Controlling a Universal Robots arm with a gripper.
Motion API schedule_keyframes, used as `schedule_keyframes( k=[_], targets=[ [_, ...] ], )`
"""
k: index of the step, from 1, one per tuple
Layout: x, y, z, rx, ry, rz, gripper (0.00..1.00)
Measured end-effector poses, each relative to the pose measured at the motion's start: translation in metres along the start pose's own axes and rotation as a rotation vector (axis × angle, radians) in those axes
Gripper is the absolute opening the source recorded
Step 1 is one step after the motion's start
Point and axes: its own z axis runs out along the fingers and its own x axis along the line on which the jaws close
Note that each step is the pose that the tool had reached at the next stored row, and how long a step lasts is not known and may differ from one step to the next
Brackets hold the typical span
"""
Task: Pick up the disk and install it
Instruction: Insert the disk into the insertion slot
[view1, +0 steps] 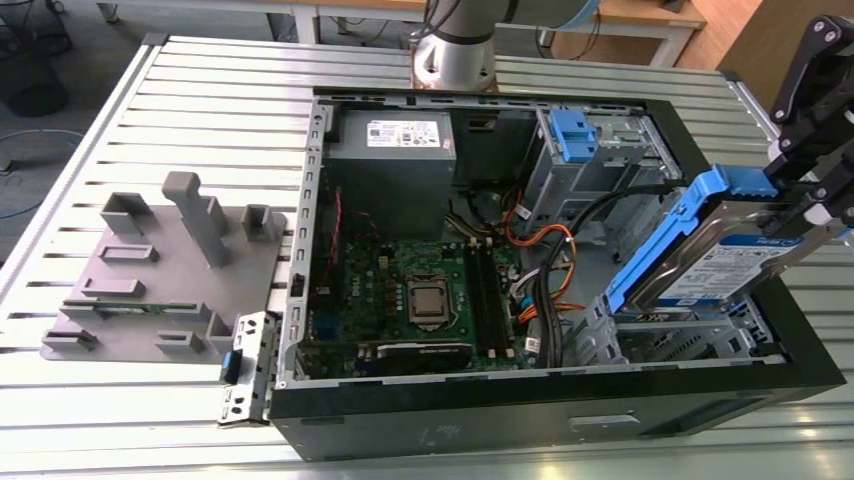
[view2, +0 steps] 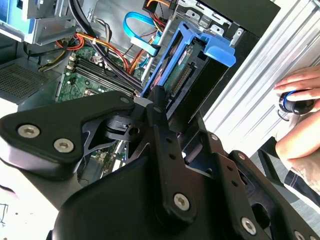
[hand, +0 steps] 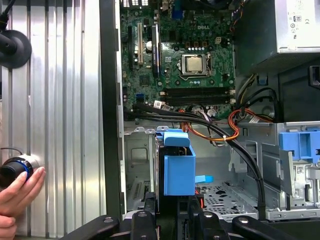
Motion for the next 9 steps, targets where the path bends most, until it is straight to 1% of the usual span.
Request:
schedule_keyframes(
  k=[9],
  targets=[
    [0.0001,0.0,0.0015,0.0,-0.0001,0.0,0.35]
  ],
)
